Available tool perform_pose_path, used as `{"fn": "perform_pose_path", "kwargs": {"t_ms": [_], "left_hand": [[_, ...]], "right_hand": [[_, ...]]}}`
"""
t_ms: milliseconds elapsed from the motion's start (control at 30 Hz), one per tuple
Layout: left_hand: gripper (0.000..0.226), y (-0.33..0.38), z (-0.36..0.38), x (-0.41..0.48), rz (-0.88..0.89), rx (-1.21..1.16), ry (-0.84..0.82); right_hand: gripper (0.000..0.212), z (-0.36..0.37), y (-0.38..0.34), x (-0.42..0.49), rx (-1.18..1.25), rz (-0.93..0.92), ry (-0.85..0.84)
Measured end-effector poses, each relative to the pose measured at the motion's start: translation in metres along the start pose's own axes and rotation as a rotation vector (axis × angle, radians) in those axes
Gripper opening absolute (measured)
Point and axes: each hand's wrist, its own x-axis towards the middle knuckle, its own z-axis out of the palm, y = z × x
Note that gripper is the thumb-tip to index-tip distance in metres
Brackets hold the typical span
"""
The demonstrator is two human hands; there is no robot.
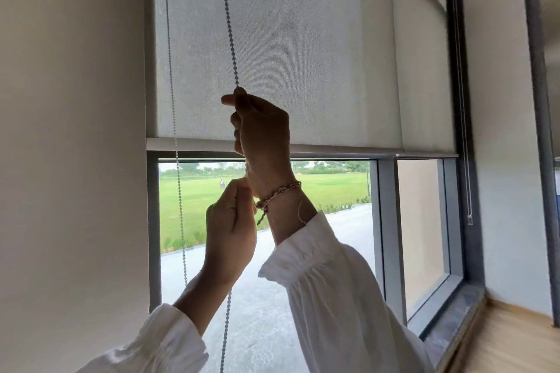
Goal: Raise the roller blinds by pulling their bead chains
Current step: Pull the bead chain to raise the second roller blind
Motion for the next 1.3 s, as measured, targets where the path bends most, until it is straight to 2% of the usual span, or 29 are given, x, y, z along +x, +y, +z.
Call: {"fn": "perform_pose_path", "kwargs": {"t_ms": [333,467,567,700,800,933,1100,1300], "left_hand": [[0.036,0.003,-0.011,-0.005,0.02,0.028,-0.025],[0.023,-0.008,-0.016,-0.011,0.054,0.115,-0.044],[0.018,-0.013,-0.018,-0.017,0.043,0.132,-0.05],[0.022,-0.015,-0.018,-0.018,0.056,0.099,-0.043],[0.037,-0.014,-0.017,-0.017,0.032,0.028,-0.025],[0.039,-0.012,-0.018,-0.015,0.042,0.023,-0.027],[0.026,-0.001,-0.02,-0.014,0.119,0.099,-0.019],[0.022,0.007,-0.018,-0.014,0.11,0.112,-0.018]], "right_hand": [[0.03,0.004,-0.004,-0.008,0.06,-0.061,0.027],[0.026,0.006,0.002,-0.021,0.005,-0.172,0.088],[0.025,0.006,0.008,-0.026,0.009,-0.177,0.122],[0.024,0.006,0.011,-0.028,0.018,-0.206,0.135],[0.024,0.006,0.012,-0.03,-0.018,-0.304,0.175],[0.029,0.009,0.01,-0.032,-0.048,-0.446,0.193],[0.029,0.007,0.009,-0.03,-0.059,-0.495,0.205],[0.027,0.005,0.008,-0.029,-0.062,-0.534,0.219]]}}
